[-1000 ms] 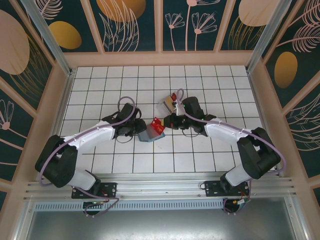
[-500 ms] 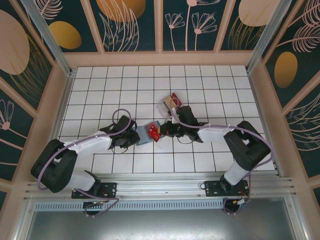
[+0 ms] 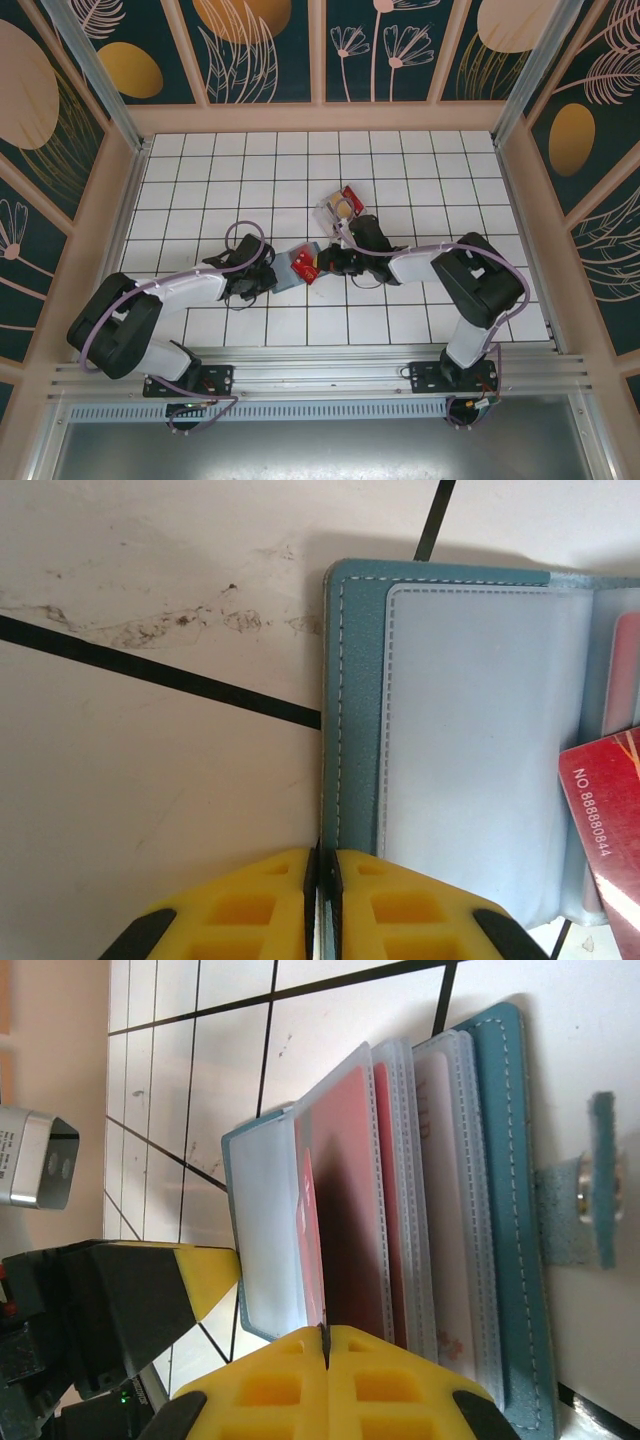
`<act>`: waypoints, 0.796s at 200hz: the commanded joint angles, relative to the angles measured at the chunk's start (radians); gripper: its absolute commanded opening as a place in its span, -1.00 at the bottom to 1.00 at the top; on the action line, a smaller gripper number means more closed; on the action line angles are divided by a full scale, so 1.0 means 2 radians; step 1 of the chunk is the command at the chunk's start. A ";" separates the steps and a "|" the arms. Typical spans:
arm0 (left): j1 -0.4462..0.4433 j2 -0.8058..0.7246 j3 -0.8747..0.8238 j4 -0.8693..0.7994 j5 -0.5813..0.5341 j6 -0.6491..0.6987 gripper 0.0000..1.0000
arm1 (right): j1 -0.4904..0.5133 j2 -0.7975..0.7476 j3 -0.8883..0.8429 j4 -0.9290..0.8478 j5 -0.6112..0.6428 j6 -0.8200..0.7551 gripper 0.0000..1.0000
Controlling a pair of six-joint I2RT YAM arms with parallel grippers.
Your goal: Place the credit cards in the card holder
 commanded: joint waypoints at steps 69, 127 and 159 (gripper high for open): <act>-0.001 0.025 -0.006 0.013 -0.010 0.007 -0.72 | 0.015 0.028 0.023 0.029 0.036 0.010 -0.97; -0.001 0.026 -0.007 0.017 -0.008 0.008 -0.74 | 0.029 0.044 0.022 0.050 0.085 0.009 -0.97; -0.002 0.026 -0.007 0.015 -0.009 0.011 -0.74 | 0.037 0.057 0.028 0.052 0.091 0.006 -0.97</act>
